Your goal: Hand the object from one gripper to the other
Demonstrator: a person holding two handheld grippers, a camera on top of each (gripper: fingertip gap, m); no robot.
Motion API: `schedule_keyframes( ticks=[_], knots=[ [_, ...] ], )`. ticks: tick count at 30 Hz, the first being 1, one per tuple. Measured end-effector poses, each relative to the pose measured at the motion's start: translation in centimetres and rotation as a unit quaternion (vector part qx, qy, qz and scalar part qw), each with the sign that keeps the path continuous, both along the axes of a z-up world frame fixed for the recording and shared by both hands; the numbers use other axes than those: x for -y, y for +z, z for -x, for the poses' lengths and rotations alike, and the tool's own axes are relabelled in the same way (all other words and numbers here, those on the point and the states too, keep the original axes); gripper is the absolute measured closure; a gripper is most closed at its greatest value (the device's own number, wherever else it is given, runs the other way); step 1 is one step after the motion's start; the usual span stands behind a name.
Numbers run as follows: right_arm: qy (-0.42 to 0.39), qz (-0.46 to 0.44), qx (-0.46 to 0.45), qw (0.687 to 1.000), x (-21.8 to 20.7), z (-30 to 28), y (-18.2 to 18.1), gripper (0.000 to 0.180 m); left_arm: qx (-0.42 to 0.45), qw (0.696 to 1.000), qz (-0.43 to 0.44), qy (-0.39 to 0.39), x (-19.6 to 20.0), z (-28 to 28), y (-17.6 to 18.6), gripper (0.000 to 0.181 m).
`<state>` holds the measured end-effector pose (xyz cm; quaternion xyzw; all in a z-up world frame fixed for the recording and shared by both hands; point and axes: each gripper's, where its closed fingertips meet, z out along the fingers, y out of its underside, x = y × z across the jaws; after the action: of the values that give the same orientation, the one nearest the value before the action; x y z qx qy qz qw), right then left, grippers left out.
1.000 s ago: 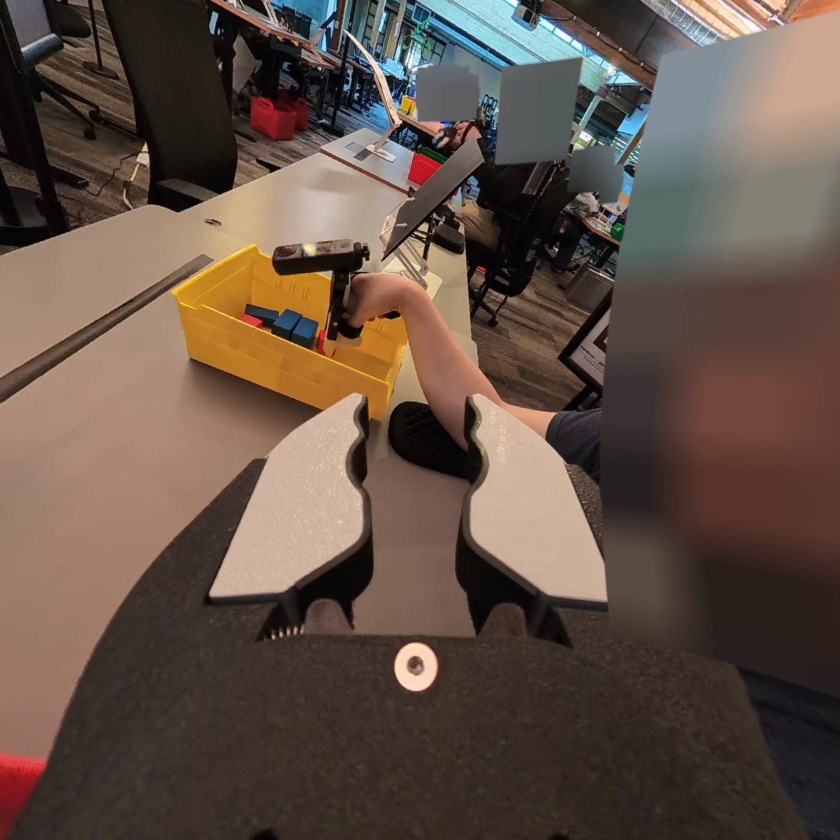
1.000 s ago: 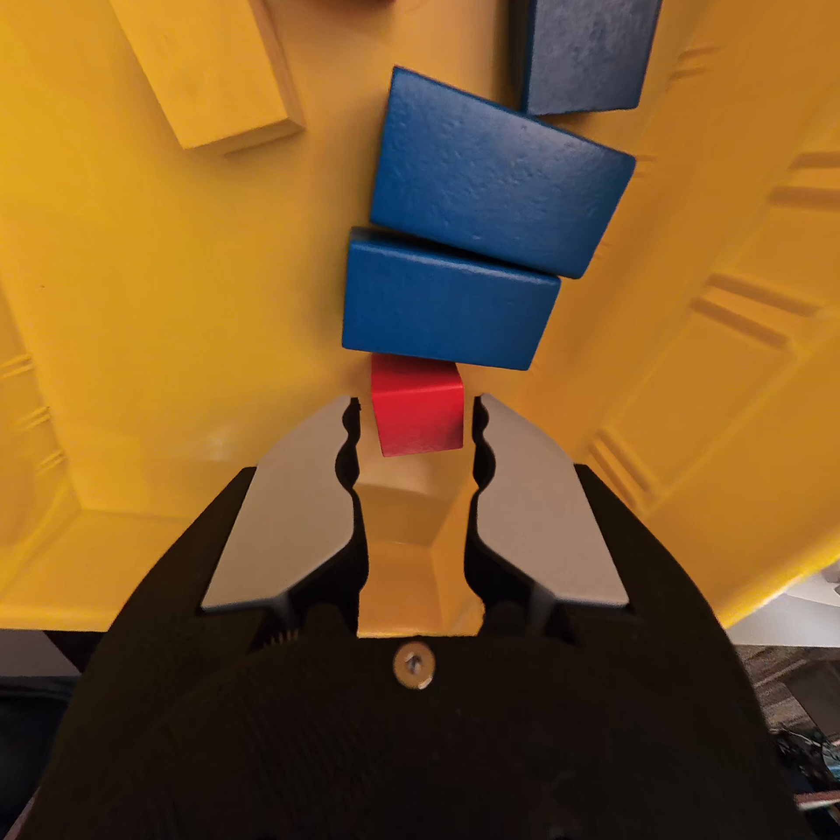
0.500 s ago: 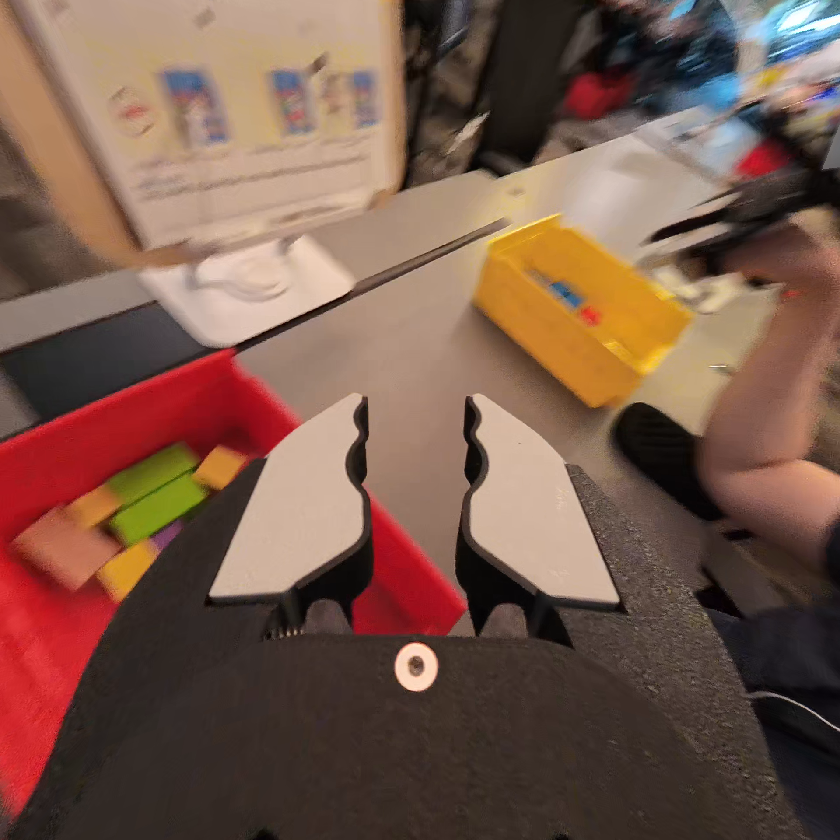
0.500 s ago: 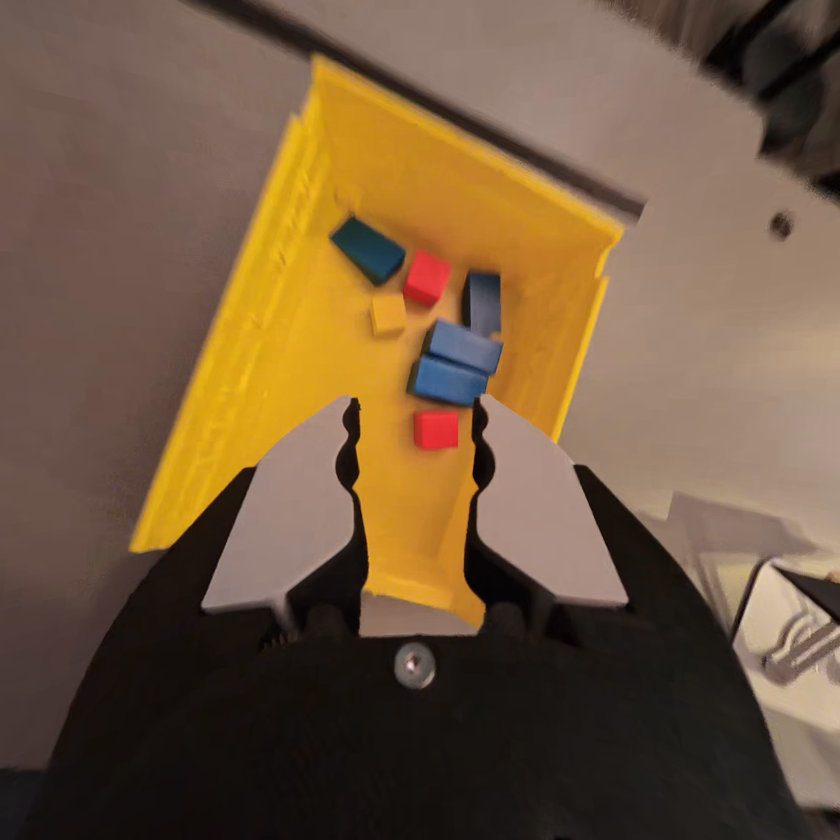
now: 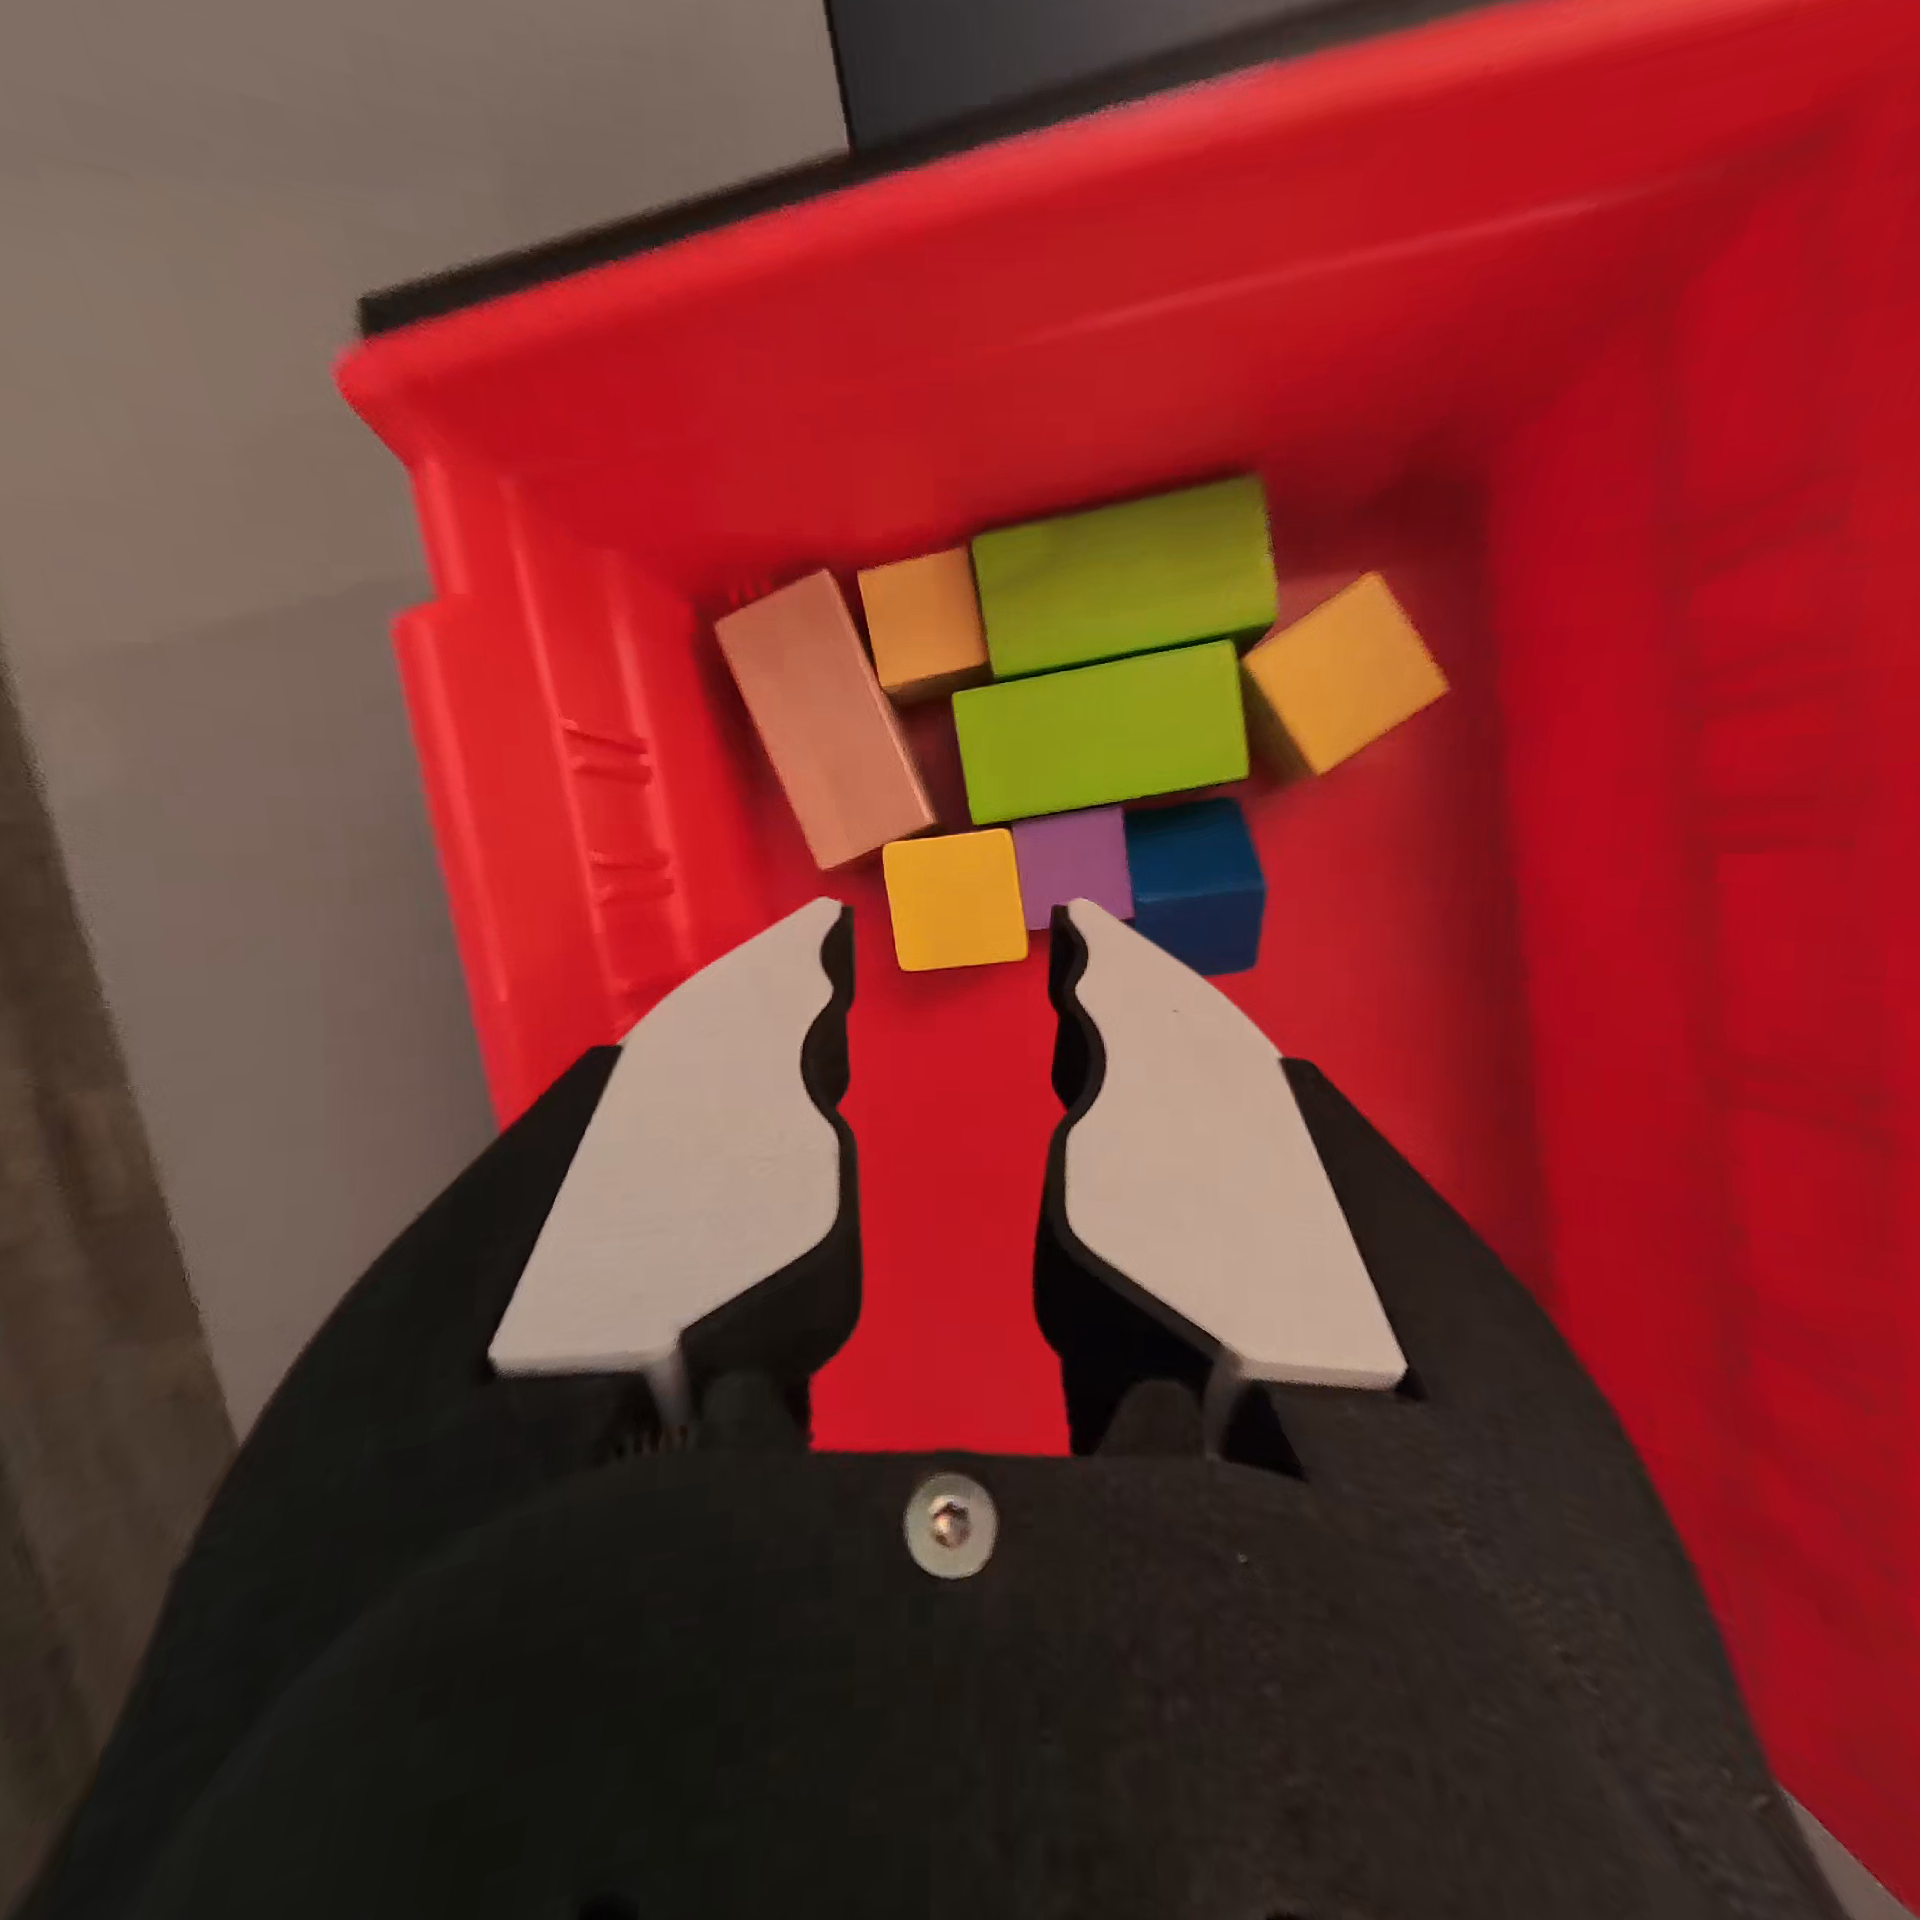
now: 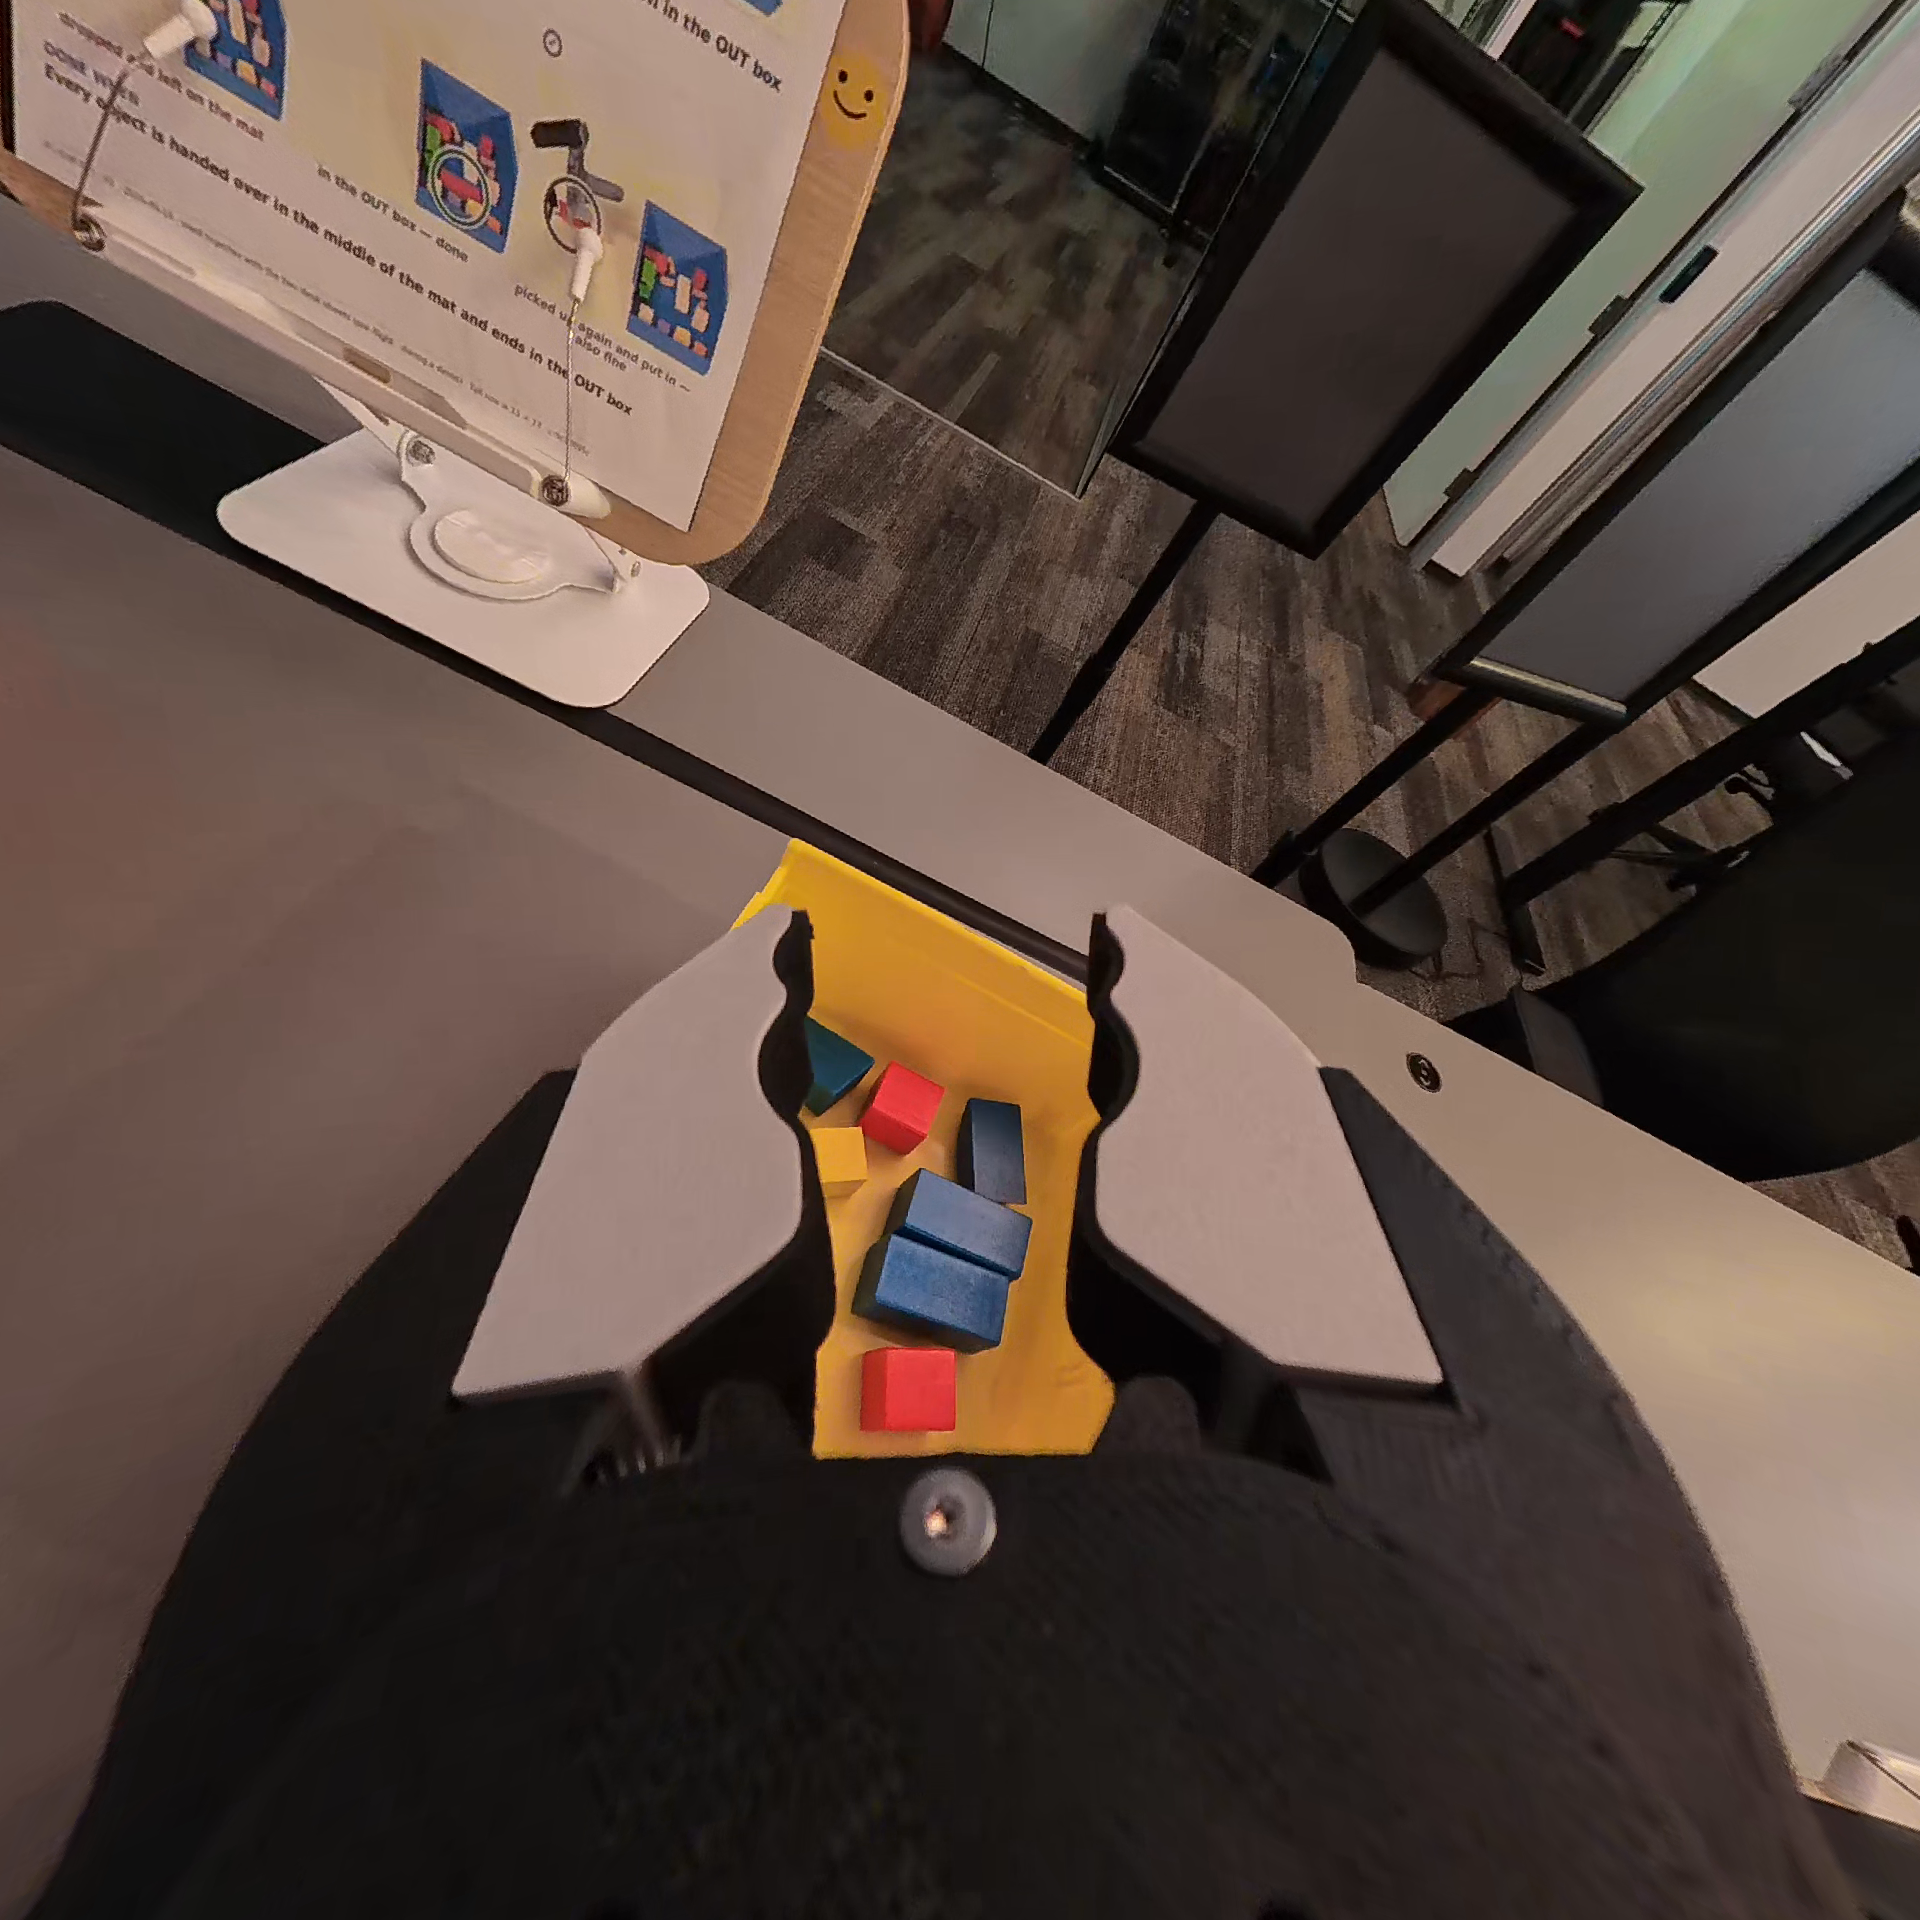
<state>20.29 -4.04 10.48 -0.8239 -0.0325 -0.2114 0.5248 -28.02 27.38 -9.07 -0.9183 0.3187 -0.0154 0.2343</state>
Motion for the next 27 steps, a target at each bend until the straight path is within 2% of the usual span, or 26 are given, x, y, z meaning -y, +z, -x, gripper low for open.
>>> schedule_keyframes(
  ticks=[12, 27],
  knots=[
    [0.002, 0.008, -0.004, 1.0, -0.1, 0.2, -0.3, 0.129, 0.004, 0.999, 0.051, -0.011, -0.3, 0.3, -3.4, 0.144],
    [0.001, 0.023, 0.009, 1.0, -0.4, 0.4, -0.6, 0.129, 0.046, 0.996, 0.081, 0.006, -0.3, 0.6, -4.0, 0.15]
  ],
)
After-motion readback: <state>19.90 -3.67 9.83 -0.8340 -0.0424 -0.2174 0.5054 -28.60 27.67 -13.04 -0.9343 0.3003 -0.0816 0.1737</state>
